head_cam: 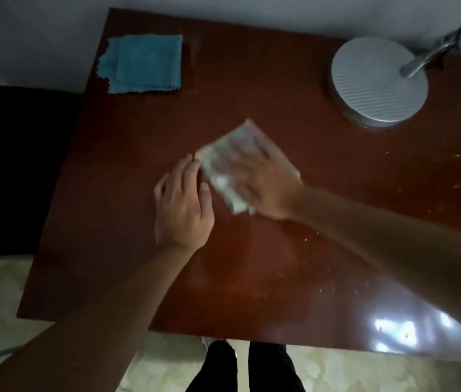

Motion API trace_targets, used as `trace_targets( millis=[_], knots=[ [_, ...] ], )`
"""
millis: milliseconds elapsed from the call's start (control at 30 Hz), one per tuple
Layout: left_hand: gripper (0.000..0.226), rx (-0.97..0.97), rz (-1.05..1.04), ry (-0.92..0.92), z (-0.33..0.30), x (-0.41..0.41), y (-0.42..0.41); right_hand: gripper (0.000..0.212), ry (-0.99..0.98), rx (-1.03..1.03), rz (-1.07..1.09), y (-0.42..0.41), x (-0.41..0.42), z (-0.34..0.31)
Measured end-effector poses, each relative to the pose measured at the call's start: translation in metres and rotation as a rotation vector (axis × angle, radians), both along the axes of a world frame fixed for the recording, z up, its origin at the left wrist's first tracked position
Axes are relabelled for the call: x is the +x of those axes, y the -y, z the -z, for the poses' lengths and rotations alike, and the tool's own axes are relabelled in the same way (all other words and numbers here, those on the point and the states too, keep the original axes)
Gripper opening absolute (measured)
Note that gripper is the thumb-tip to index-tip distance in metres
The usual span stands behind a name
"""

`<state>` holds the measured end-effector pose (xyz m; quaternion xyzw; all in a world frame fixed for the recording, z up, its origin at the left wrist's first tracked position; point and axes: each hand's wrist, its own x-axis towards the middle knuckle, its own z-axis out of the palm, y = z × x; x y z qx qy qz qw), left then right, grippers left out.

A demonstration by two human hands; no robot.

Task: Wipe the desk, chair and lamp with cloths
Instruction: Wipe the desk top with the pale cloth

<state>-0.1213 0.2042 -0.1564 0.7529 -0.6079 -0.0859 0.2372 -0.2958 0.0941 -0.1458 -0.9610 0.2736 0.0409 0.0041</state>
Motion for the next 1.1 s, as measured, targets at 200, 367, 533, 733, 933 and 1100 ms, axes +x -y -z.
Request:
trace_targets(
  millis=[200,367,533,733,933,1100],
  knots=[
    [0.043,0.055,0.055,0.088,-0.002,0.000,0.001,0.050,-0.035,0.143,-0.207,-0.024,-0.029,-0.010],
    [0.046,0.047,0.041,0.126,0.003,0.001,0.000,0.049,0.016,0.016,0.438,0.093,-0.030,-0.007],
    [0.048,0.043,0.040,0.130,0.001,0.001,0.002,0.050,0.029,-0.042,0.204,-0.019,-0.040,0.000],
    [0.046,0.035,0.051,0.093,-0.004,-0.001,-0.002,0.048,0.051,0.103,0.053,-0.093,-0.082,-0.001],
    [0.041,0.009,0.153,0.146,-0.004,-0.033,-0.026,0.050,0.071,-0.001,0.440,0.017,-0.063,-0.008],
    [0.040,0.041,0.243,0.136,-0.003,-0.076,-0.048,0.050,0.080,-0.004,0.225,-0.099,-0.087,0.006]
  ],
)
